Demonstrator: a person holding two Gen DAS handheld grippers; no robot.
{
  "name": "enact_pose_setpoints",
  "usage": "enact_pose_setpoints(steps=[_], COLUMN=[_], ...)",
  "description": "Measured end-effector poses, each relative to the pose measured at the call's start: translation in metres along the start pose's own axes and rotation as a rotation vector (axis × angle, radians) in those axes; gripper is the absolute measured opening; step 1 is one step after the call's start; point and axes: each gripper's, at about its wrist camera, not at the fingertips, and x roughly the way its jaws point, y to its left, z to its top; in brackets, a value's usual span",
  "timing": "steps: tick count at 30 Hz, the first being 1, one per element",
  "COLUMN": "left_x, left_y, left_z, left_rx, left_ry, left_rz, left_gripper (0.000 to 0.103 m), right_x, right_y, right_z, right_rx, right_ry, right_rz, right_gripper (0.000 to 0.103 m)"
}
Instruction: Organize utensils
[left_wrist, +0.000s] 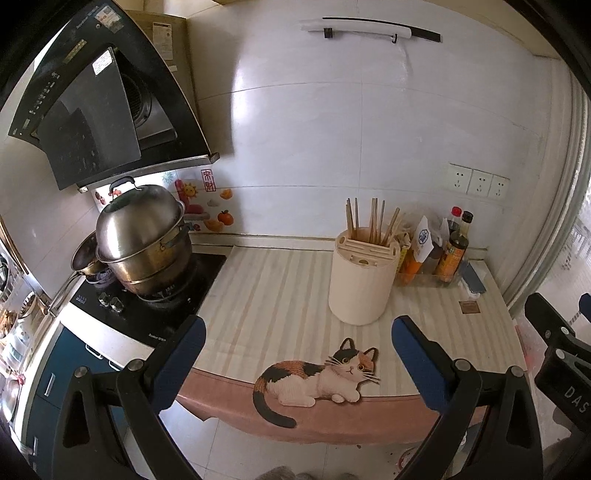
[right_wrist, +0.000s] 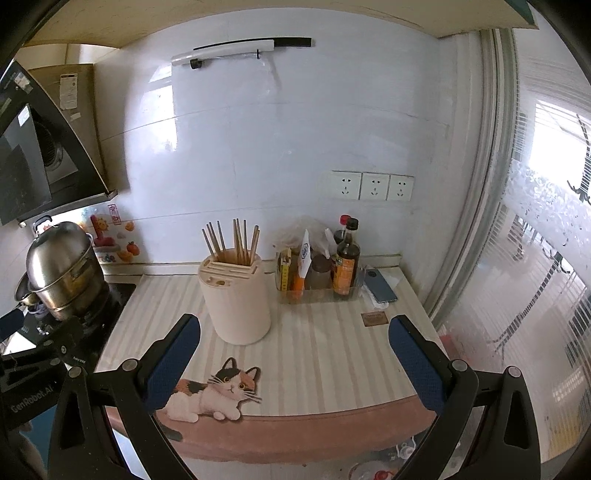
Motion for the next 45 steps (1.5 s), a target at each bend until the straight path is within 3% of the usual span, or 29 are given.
enact_pose_setpoints(steps=[45], left_x=[0.0012], left_y=[-0.0051], left_z=[0.0062], left_rx=[0.004], left_ry=[-0.008], left_rz=[0.002], left_gripper=[0.103], right_x=[0.007], right_y=[0.0048], right_z=[0.0037], right_rx=[-0.02], right_ry=[0.009], right_rz=[-0.005], right_gripper=[0.103])
